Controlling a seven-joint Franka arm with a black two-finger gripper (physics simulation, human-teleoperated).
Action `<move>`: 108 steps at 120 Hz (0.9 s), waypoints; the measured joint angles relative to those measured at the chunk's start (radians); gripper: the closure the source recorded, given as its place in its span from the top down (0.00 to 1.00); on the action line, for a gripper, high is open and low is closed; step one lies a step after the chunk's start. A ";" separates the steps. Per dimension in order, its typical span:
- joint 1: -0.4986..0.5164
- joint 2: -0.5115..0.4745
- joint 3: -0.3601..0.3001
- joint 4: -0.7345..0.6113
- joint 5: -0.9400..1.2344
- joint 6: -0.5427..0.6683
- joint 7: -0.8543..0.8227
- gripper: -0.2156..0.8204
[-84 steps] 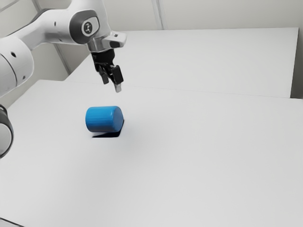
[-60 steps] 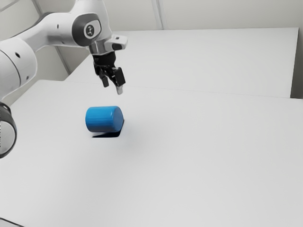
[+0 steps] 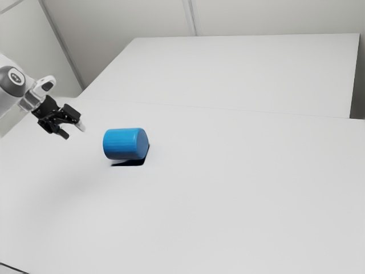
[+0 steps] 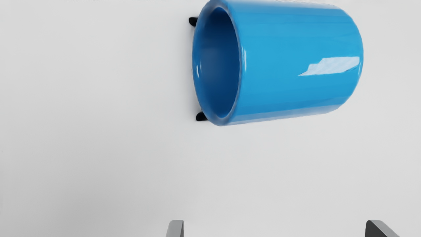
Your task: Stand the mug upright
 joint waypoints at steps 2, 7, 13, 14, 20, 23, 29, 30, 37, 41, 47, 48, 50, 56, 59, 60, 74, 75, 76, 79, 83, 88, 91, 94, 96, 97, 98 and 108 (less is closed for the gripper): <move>0.007 0.010 0.001 -0.001 -0.022 0.006 0.015 0.79; 0.010 0.037 0.003 -0.001 -0.075 0.019 0.054 0.79; -0.004 0.069 0.003 0.002 -0.140 0.032 0.100 0.79; -0.006 0.075 0.004 0.003 -0.152 0.034 0.108 0.79; -0.013 0.103 0.004 0.006 -0.221 0.043 0.157 0.79; -0.011 0.115 0.004 0.007 -0.256 0.047 0.181 0.79; -0.006 0.134 0.004 0.008 -0.316 0.053 0.230 0.79; -0.004 0.137 0.004 0.008 -0.325 0.054 0.237 0.79; 0.007 0.155 0.003 0.009 -0.380 0.058 0.291 0.79; 0.016 0.162 0.003 0.009 -0.405 0.058 0.320 0.79; 0.030 0.174 0.003 0.009 -0.443 0.055 0.364 0.79; 0.031 0.176 0.003 0.009 -0.449 0.055 0.371 0.79; 0.035 0.181 0.003 0.009 -0.460 0.053 0.385 0.79; 0.044 0.195 0.003 0.013 -0.490 0.047 0.425 0.79; 0.048 0.202 0.002 0.016 -0.505 0.043 0.444 0.79; 0.049 0.204 0.002 0.017 -0.510 0.042 0.451 0.79; 0.060 0.242 0.000 0.032 -0.574 0.017 0.535 0.79; 0.061 0.244 0.000 0.033 -0.578 0.015 0.541 0.79; 0.061 0.246 0.000 0.033 -0.582 0.013 0.546 0.79; 0.063 0.253 0.000 0.035 -0.595 0.006 0.563 0.79; 0.064 0.260 0.000 0.037 -0.610 -0.003 0.584 0.79; 0.066 0.267 0.000 0.040 -0.626 -0.014 0.608 0.79; 0.068 0.272 0.000 0.041 -0.637 -0.022 0.623 0.79; 0.070 0.277 0.000 0.042 -0.647 -0.031 0.637 0.79; 0.071 0.281 0.000 0.043 -0.655 -0.038 0.646 0.79; 0.072 0.282 0.000 0.043 -0.659 -0.041 0.650 0.79; 0.073 0.284 0.000 0.043 -0.662 -0.044 0.654 0.79; 0.078 0.301 0.000 0.044 -0.699 -0.079 0.696 0.79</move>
